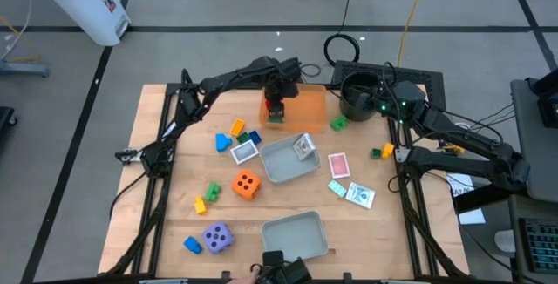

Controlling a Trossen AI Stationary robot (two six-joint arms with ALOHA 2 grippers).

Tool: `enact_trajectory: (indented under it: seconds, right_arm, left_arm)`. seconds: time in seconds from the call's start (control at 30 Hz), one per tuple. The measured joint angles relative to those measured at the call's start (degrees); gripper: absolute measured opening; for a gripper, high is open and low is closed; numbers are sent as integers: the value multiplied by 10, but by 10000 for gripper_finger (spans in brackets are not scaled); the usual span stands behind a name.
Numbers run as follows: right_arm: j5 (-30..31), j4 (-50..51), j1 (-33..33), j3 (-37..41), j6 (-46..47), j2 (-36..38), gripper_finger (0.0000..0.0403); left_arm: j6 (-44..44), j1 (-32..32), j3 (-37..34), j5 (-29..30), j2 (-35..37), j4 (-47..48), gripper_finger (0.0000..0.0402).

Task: Pick & Place Toys
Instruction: Adjust the bottom gray bin

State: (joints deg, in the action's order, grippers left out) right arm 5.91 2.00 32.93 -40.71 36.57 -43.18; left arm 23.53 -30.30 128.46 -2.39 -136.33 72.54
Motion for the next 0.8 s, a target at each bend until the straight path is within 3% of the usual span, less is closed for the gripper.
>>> enact_trajectory:
  seconds: [0.13,0.23,0.5,0.63,0.8]
  right_arm:
    - [0,-1,0,0,-2,0,171]
    - [0,-5,0,0,-7,0,171]
    - [-34,-4,-2,0,-39,0,171]
    - [-37,-3,-2,0,-39,0,171]
    - [-83,-1,-4,0,-43,-2,171]
  left_arm:
    - [-35,-1,66,-2,1,-1,214]
    - [-84,0,50,-21,43,-50,214]
    - [-219,-4,52,-159,163,-124,214]
    - [-239,9,53,-153,215,-152,214]
    - [-275,29,53,-151,243,-172,214]
